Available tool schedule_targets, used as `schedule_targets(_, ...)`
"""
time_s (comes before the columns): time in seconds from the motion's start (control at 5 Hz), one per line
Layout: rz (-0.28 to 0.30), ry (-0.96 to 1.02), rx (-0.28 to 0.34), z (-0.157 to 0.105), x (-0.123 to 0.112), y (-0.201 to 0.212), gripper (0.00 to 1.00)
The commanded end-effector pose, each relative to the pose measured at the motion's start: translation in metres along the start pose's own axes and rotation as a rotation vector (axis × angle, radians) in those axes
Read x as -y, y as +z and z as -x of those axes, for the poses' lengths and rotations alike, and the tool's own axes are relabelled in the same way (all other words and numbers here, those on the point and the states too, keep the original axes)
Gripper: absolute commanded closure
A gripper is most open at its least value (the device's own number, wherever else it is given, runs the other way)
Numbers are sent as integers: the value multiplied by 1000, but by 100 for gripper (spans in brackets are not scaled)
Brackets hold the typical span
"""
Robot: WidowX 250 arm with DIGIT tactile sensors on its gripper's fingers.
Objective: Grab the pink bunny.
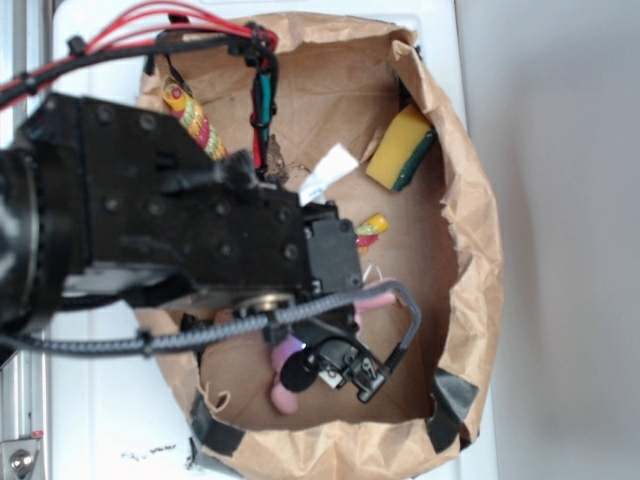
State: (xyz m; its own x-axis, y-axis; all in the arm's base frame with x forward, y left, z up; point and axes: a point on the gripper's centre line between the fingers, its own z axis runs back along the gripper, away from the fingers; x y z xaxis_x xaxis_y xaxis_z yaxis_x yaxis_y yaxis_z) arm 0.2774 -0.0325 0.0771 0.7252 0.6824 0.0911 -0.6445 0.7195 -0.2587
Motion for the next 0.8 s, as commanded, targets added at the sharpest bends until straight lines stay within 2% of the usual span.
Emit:
schedule_targets(0.0,120,-33,25,-11,38,21,0)
schedule_targets(0.4,143,-30,42,-22,45,27,0)
schedule_targets(0.6,116,-31,55,-33,45,18,0)
